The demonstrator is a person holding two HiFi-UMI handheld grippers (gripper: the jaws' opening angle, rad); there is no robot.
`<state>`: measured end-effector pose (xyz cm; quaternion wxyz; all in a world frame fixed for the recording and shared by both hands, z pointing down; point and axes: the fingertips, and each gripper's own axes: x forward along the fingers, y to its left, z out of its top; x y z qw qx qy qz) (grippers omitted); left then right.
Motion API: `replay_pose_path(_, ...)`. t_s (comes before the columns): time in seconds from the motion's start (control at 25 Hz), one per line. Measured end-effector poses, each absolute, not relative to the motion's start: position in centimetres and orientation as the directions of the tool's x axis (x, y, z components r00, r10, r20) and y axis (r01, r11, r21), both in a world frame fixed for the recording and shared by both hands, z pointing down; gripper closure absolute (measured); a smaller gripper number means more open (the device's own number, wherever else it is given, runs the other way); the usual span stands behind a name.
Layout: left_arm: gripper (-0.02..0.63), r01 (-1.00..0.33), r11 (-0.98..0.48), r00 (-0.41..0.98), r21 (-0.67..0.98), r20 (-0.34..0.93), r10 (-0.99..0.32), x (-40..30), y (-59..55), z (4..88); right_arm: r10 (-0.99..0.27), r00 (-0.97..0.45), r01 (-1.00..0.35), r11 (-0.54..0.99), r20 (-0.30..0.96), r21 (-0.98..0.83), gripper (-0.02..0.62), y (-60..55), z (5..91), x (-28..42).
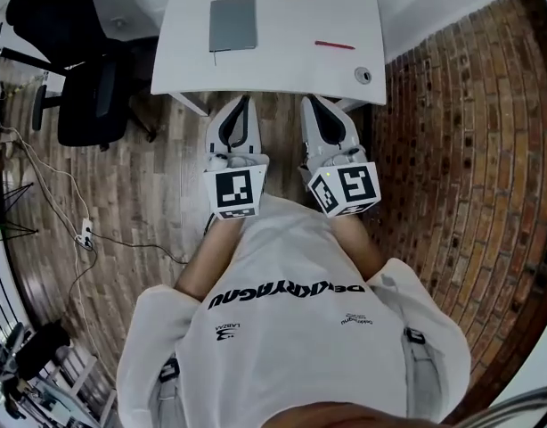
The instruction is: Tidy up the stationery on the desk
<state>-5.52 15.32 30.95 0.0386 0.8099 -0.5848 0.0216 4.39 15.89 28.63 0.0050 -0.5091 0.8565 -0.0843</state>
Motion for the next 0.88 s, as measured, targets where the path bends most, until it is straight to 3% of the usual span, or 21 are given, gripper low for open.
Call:
replay_pose_path(0.56, 0.609, -0.916, -0.389, 0.4, 0.101, 0.14, -0.906, -12.6, -5.5, 31.9, -0.899, -0.385, -0.92, 0.355, 0.209, -0.168, 0.595, -3.7, 29.6, -1.8)
replay_pose_path(0.88, 0.609, -0.906, -0.409, 0.424, 0.113, 0.263, -0.866, -13.5, -11.4, 36.0, -0.869, -0.404, -0.911, 0.351, 0.287, -0.218, 0.595, -10.9, 33.8, -4.1)
